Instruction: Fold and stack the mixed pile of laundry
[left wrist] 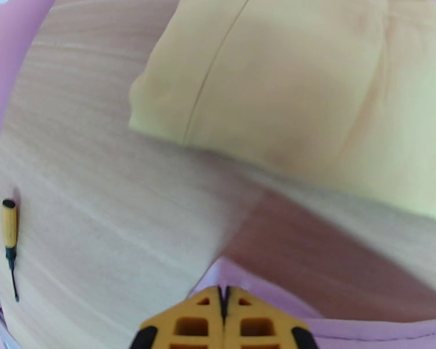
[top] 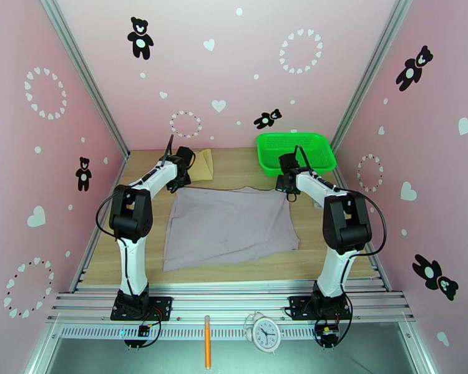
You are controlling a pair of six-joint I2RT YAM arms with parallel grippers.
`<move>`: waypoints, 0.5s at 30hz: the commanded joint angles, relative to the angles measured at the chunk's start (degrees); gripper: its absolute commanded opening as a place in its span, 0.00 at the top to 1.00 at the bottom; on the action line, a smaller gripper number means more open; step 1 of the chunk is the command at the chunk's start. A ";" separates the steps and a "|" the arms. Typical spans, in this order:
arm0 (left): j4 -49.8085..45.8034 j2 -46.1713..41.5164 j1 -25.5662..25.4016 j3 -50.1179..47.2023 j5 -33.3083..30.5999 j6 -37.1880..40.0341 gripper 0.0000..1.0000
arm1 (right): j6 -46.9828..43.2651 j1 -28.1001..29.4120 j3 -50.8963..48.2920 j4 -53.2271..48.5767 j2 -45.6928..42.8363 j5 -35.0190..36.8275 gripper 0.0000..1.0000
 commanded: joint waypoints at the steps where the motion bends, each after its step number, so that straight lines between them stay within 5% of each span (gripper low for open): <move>1: 2.28 4.43 0.26 4.03 0.63 1.04 1.00 | 1.47 -0.57 0.37 0.26 3.05 2.32 0.98; 3: 0.87 5.96 0.26 6.42 -0.32 1.00 0.94 | 1.68 -0.57 0.24 0.29 3.40 2.92 0.97; 5: -0.63 6.57 0.26 7.88 -2.07 0.59 0.68 | 1.67 -0.54 -0.03 0.49 3.42 3.24 0.91; 9: -3.09 5.97 0.31 8.13 -5.16 -0.47 0.32 | 0.46 -0.51 -0.02 0.47 2.76 2.83 0.58; 15: -3.25 2.63 0.26 4.70 -5.98 -0.12 0.29 | -8.87 0.95 -0.63 0.87 -3.25 -5.94 0.51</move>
